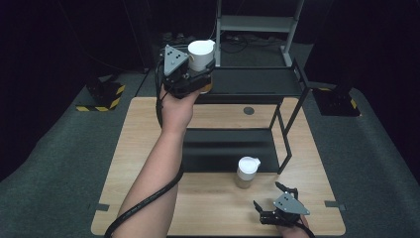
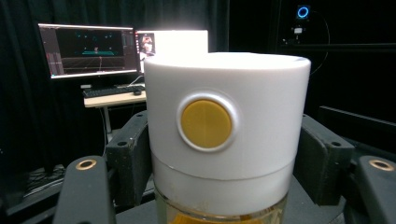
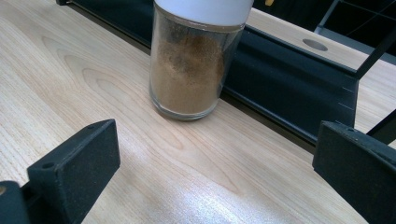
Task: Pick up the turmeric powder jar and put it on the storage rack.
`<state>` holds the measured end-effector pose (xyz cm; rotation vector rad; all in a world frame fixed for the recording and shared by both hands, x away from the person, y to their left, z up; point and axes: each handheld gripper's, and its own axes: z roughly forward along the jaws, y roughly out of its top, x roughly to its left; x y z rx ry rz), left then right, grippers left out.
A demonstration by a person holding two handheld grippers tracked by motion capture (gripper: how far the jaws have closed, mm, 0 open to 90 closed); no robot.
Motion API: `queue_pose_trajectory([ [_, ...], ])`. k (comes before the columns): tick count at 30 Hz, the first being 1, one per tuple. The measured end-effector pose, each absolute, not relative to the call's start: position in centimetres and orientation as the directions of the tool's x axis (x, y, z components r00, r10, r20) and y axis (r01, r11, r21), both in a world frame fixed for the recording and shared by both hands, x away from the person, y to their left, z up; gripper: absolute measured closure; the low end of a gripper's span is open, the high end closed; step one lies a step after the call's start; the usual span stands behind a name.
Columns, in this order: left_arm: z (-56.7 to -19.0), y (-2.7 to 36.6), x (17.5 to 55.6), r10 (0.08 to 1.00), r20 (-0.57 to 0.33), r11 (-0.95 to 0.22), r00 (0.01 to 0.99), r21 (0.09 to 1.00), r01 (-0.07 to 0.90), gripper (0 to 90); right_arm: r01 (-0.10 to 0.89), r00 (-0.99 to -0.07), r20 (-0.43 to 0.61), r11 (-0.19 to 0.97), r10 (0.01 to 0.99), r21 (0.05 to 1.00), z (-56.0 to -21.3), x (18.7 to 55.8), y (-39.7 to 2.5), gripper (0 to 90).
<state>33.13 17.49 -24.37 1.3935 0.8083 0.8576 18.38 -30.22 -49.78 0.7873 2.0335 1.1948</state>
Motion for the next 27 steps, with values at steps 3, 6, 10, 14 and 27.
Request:
queue_pose_trajectory([
  [3,-24.55,17.59,33.2,0.878,0.014,0.002,0.478,0.999,-0.034,30.4,0.171,-0.613,-0.226,0.406,0.757,0.898,-49.79,18.37,-30.22,0.0],
  [6,-24.77,17.63,33.29,0.877,0.018,0.002,0.48,0.999,-0.042,30.4,0.17,-0.614,-0.225,0.406,0.756,0.898,-49.79,18.39,-30.26,0.0],
  [10,-24.97,17.77,33.4,0.875,0.017,0.006,0.484,0.999,-0.047,30.2,0.172,-0.613,-0.223,0.403,0.758,0.899,-49.8,18.38,-30.28,0.0],
  [14,-24.74,17.66,33.34,0.876,0.019,0.0,0.482,0.999,-0.04,30.1,0.168,-0.612,-0.23,0.408,0.757,0.897,-49.82,18.3,-30.18,0.0],
  [27,-24.78,16.77,32.86,0.895,-0.001,0.015,0.446,0.999,-0.029,0.9,0.169,-0.613,-0.226,0.405,0.757,0.898,-49.82,18.32,-30.23,0.0],
])
